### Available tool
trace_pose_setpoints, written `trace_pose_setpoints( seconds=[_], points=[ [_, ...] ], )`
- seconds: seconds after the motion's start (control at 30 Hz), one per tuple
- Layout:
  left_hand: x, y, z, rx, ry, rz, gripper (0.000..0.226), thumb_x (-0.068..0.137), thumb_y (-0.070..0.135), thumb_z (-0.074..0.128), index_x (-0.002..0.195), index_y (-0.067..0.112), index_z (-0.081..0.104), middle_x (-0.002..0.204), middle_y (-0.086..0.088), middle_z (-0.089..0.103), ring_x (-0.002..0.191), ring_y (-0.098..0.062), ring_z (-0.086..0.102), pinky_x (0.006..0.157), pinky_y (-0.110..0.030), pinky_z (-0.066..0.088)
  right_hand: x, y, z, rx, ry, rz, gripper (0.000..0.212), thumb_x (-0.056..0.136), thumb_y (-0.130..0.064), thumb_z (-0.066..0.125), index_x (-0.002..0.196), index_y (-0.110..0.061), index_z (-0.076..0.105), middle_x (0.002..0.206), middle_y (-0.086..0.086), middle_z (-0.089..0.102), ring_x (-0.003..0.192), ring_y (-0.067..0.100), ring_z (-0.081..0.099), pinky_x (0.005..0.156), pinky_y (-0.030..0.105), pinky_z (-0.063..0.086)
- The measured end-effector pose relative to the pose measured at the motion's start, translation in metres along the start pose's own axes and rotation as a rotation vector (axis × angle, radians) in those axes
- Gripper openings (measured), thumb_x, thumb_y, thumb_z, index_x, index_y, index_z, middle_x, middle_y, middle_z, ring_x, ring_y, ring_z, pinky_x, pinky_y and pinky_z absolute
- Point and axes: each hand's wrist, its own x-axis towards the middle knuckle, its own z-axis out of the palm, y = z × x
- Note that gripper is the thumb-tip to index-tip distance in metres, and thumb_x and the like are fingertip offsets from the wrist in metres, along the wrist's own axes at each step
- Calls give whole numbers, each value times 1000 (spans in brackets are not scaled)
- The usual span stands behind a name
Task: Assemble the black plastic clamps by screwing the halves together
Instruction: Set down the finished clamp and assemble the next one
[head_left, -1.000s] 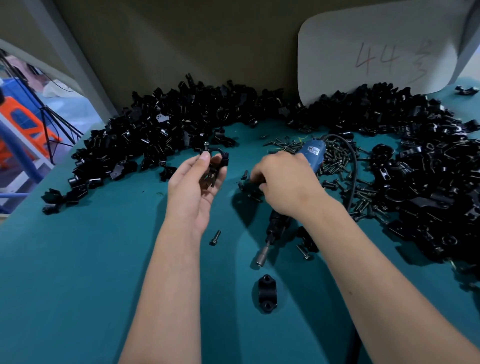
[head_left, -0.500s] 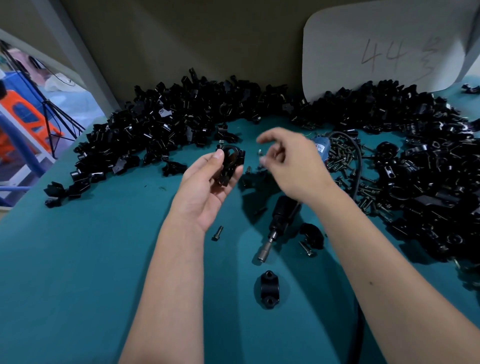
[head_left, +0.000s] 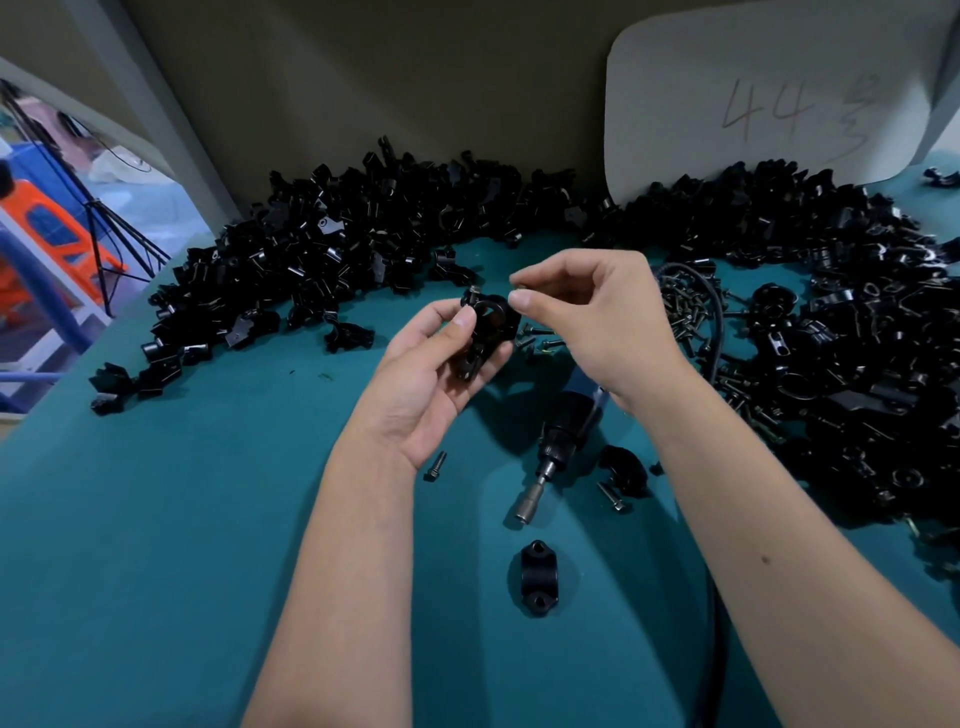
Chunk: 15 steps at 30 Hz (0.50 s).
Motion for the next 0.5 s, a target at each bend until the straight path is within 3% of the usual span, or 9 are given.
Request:
trace_pose_setpoints(
  seconds=[0.17, 0.33, 0.43, 0.5],
  points=[
    [1, -2, 5, -57, 40, -13, 14, 104, 10, 56, 101, 4, 68, 93, -6, 76, 87, -17, 72, 79, -27, 60, 0, -1, 3, -65, -59, 6, 6, 88, -14, 82, 91, -19, 81, 83, -3, 78, 80, 14, 73, 80, 29, 59],
    [1, -5, 12, -111, 66, -74, 17, 104, 17, 54, 109, 4, 64, 101, -11, 69, 85, -21, 61, 67, -25, 49, -1, -1, 3, -122, -74, -12, 4, 91, -19, 79, 91, -21, 82, 80, -4, 76, 79, 17, 69, 83, 41, 59],
    [1, -6, 16, -45, 85, -74, 25, 102, 31, 60, 111, 8, 66, 97, -7, 70, 79, -17, 61, 63, -23, 43, -3, -2, 3, -91, -94, 1, 2, 89, -17, 81, 88, -18, 81, 81, 1, 77, 82, 24, 71, 85, 47, 59],
    [2, -8, 18, 25, 97, -41, 26, 102, 31, 62, 115, 8, 65, 94, -4, 69, 80, -16, 60, 60, -22, 41, -4, -3, 4, -43, -104, 25, 3, 88, -15, 82, 86, -15, 80, 81, 7, 76, 75, 21, 68, 81, 46, 59]
  ],
)
